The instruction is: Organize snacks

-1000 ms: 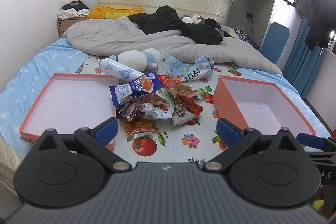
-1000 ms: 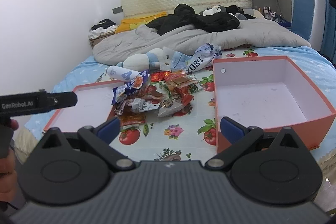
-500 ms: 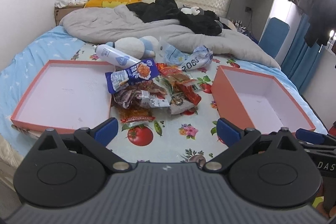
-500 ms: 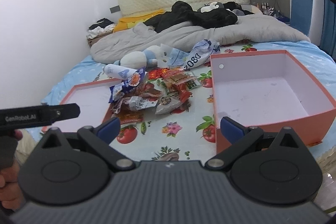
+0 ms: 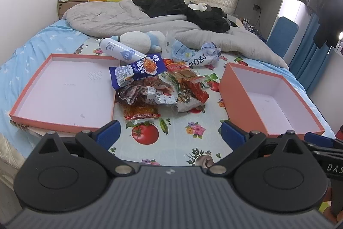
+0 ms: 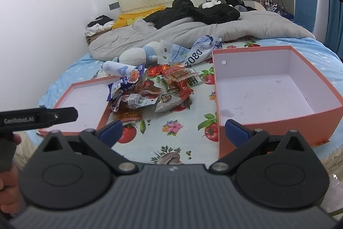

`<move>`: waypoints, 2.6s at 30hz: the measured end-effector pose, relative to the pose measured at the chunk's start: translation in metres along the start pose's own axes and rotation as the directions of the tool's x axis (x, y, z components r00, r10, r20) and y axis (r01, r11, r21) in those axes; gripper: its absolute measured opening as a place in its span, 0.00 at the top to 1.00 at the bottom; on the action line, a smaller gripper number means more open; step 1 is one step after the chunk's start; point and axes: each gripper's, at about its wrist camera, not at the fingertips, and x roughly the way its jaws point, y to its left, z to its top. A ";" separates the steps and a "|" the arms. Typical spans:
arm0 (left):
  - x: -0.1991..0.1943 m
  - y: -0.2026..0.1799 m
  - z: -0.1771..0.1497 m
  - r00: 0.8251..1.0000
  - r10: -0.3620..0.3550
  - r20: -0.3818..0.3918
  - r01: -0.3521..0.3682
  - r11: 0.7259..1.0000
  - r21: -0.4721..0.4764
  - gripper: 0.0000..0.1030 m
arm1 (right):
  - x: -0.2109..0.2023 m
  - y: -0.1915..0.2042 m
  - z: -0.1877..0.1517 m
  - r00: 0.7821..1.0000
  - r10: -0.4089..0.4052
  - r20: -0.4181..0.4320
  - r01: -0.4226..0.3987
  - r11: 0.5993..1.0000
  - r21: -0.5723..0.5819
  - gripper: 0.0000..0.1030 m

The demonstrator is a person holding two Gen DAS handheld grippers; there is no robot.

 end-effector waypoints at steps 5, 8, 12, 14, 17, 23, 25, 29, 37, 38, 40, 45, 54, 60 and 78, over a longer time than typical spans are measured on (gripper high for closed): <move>0.006 0.001 -0.003 1.000 0.005 -0.019 -0.005 1.000 -0.005 0.02 | 0.000 -0.002 0.000 1.000 -0.007 -0.004 0.007 1.000 -0.004 0.00; 0.006 0.002 -0.004 1.000 0.006 -0.020 -0.006 1.000 -0.007 0.02 | 0.001 -0.002 0.000 1.000 -0.007 -0.004 0.007 1.000 -0.002 0.00; 0.007 0.002 -0.004 1.000 0.003 -0.021 -0.003 1.000 -0.008 0.02 | 0.001 -0.002 -0.001 1.000 -0.008 -0.006 0.008 1.000 -0.007 0.00; 0.008 0.004 -0.005 1.000 0.003 -0.026 -0.003 1.000 -0.009 0.02 | 0.003 -0.002 -0.001 1.000 -0.010 -0.013 0.010 1.000 -0.009 0.00; 0.010 0.005 -0.007 0.999 0.004 -0.032 -0.005 1.000 -0.013 0.02 | 0.004 0.002 -0.003 1.000 -0.014 -0.021 0.014 1.000 -0.010 0.00; 0.013 0.006 -0.010 0.999 -0.013 -0.037 0.013 1.000 -0.019 0.02 | 0.006 0.001 -0.004 0.999 -0.025 -0.021 0.024 1.000 -0.008 0.00; 0.014 0.005 -0.010 0.999 -0.026 -0.042 0.025 1.000 -0.017 0.02 | 0.008 0.001 -0.006 1.000 -0.024 -0.020 0.024 1.000 -0.005 0.00; 0.017 0.004 -0.012 0.997 -0.043 -0.057 0.042 0.999 -0.014 0.02 | 0.009 0.002 -0.009 0.999 -0.042 -0.021 0.042 0.999 -0.011 0.00; 0.022 -0.004 -0.014 0.996 -0.045 -0.070 0.045 0.999 -0.002 0.02 | 0.010 0.002 -0.016 0.999 -0.045 -0.012 0.045 0.999 -0.001 0.00; 0.022 -0.004 -0.014 0.996 -0.048 -0.070 0.047 0.999 -0.009 0.02 | 0.009 0.001 -0.017 0.999 -0.045 -0.008 0.045 0.999 -0.002 0.00; 0.023 -0.005 -0.015 0.996 -0.051 -0.071 0.050 0.999 -0.019 0.02 | 0.010 0.001 -0.018 0.999 -0.033 -0.008 0.033 0.999 -0.006 0.00; 0.028 -0.006 -0.017 0.997 -0.027 -0.071 0.026 1.000 -0.007 0.02 | 0.012 -0.005 -0.021 1.000 -0.016 -0.010 0.016 1.000 0.023 0.00; 0.042 0.006 -0.018 0.996 -0.022 -0.088 0.019 0.999 -0.040 0.02 | 0.016 -0.003 -0.024 1.000 -0.012 0.003 0.012 1.000 0.009 0.02; 0.057 0.008 -0.018 0.995 0.016 -0.094 -0.015 1.000 0.010 0.02 | 0.028 0.002 -0.025 1.000 0.000 0.000 0.000 1.000 -0.012 0.04; 0.113 0.033 0.001 0.997 -0.020 -0.077 0.018 0.999 -0.034 0.04 | 0.077 0.024 -0.021 1.000 0.006 0.020 -0.004 0.991 -0.131 0.37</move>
